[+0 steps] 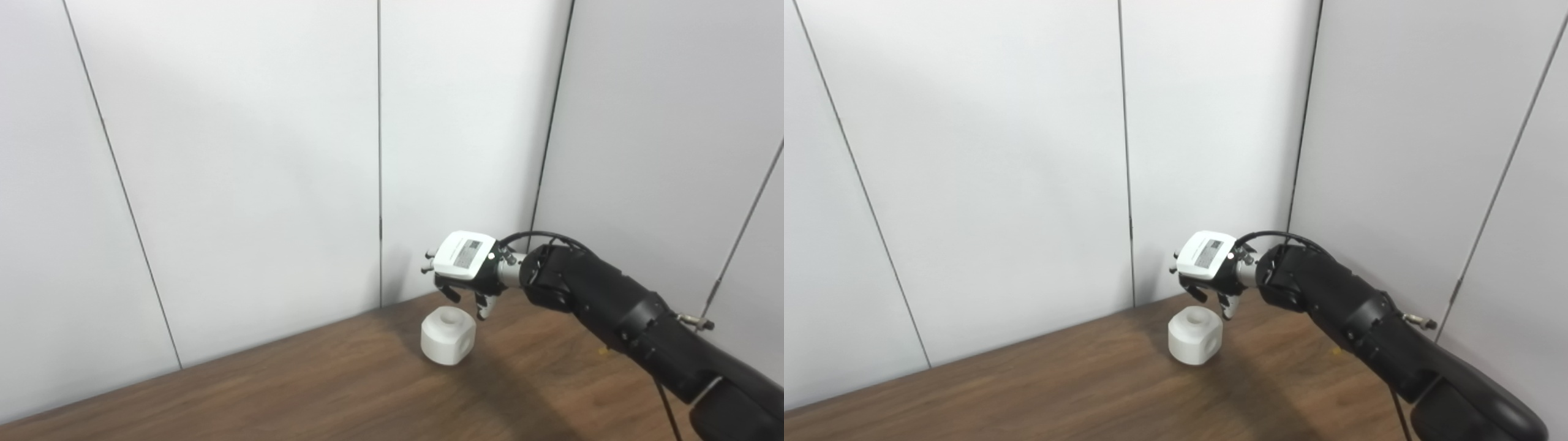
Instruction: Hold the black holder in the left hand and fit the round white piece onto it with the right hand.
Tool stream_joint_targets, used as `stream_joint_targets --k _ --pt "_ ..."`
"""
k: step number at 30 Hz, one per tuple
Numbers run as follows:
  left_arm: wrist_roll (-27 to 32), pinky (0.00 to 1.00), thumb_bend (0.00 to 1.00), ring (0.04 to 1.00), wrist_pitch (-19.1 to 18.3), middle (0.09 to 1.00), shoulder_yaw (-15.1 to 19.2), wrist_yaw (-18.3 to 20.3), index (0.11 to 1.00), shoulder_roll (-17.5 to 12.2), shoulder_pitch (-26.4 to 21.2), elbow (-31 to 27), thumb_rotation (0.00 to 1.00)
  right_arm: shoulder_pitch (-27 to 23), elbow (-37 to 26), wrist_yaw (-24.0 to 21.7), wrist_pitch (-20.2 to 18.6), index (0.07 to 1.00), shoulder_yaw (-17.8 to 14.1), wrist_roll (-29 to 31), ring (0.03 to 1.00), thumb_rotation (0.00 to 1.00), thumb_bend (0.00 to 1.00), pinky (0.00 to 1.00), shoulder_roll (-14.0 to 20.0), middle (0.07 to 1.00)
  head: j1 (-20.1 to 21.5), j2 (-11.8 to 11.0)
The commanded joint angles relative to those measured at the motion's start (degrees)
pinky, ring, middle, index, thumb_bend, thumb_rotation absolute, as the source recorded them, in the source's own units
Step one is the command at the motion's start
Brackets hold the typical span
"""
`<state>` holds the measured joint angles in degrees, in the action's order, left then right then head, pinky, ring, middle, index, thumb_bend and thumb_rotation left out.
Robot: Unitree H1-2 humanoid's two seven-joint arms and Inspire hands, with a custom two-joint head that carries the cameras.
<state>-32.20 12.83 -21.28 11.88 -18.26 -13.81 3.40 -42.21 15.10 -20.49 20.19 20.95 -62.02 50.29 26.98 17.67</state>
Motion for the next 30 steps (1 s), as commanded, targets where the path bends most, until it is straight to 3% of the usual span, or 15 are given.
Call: stream_joint_targets --k 1,6,17,30 --pt "0.0 1.00 0.51 0.968 0.9 0.939 0.3 0.3 0.481 -1.0 -0.1 -1.0 0.04 -1.8 -1.9 -1.1 -2.4 0.705 -1.9 1.2 0.967 0.26 0.89 0.89 1.0 0.935 0.1 0.0" --pt "0.1 1.00 0.51 0.967 1.2 0.939 0.5 0.2 0.481 -0.9 0.0 -0.9 0.04 -2.0 -1.5 -2.7 -3.4 0.781 -2.0 1.2 0.978 0.31 1.00 0.89 0.3 0.949 0.1 -0.1" --pt "-0.2 1.00 0.51 0.962 1.3 0.935 0.5 -0.1 0.481 -0.8 -0.3 -0.6 0.04 -2.3 -0.9 -4.7 -4.2 0.852 -2.2 1.4 0.997 0.33 1.00 0.92 -0.3 0.977 -0.3 -0.4" --pt "0.5 1.00 0.51 0.964 0.9 0.939 0.7 0.6 0.481 -1.3 0.2 -1.8 0.04 -2.1 0.3 -3.1 -5.2 0.847 -1.2 -2.4 0.998 0.30 1.00 0.94 -1.0 0.978 -0.4 -0.1"
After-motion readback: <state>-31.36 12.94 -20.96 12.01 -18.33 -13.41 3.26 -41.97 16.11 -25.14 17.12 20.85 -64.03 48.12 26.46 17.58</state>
